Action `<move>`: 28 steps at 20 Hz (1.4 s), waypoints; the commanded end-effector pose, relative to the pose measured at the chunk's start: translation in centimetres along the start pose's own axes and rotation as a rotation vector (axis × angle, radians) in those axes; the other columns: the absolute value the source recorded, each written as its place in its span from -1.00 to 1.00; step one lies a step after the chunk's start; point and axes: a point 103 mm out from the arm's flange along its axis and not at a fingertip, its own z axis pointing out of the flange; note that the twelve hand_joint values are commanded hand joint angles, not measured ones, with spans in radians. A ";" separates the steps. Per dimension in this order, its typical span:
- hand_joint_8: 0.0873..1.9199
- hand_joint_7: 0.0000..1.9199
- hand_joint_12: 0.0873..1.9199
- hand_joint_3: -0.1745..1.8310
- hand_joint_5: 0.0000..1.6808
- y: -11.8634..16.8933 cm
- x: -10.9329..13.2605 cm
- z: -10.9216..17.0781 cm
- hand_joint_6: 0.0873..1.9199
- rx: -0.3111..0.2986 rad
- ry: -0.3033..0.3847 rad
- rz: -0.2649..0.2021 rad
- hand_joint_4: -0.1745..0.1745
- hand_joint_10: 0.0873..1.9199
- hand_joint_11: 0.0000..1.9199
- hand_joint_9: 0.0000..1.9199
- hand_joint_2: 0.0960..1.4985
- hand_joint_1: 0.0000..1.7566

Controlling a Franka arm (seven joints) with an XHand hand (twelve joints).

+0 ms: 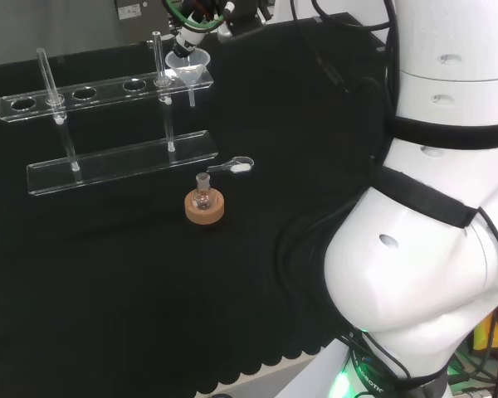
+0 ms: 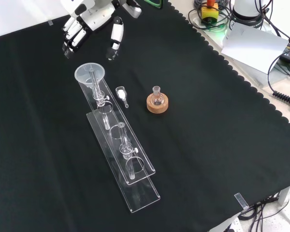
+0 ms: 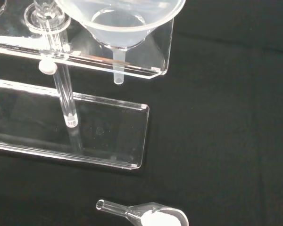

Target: Pick up the funnel from the transparent funnel stand.

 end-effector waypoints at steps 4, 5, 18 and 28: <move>-0.53 -1.00 0.61 -0.61 -0.86 1.1 1.0 0.9 -1.00 0.095 0.009 -0.036 0.04 -0.10 -0.76 -0.95 0.01 -0.44; -0.57 -1.00 0.62 -0.61 -0.88 1.2 1.1 1.0 -1.00 0.096 0.007 -0.042 0.06 -0.09 -0.76 -0.97 0.00 -0.44; -0.74 -1.00 0.61 -0.61 -0.94 2.1 2.3 2.1 -1.00 0.156 -0.034 -0.083 0.11 -0.11 -0.72 -1.00 -0.03 -0.28; -0.79 -1.00 0.58 -0.51 -0.94 2.8 2.3 2.5 -1.00 0.222 -0.081 -0.077 0.23 -0.13 -0.68 -1.00 -0.10 -0.17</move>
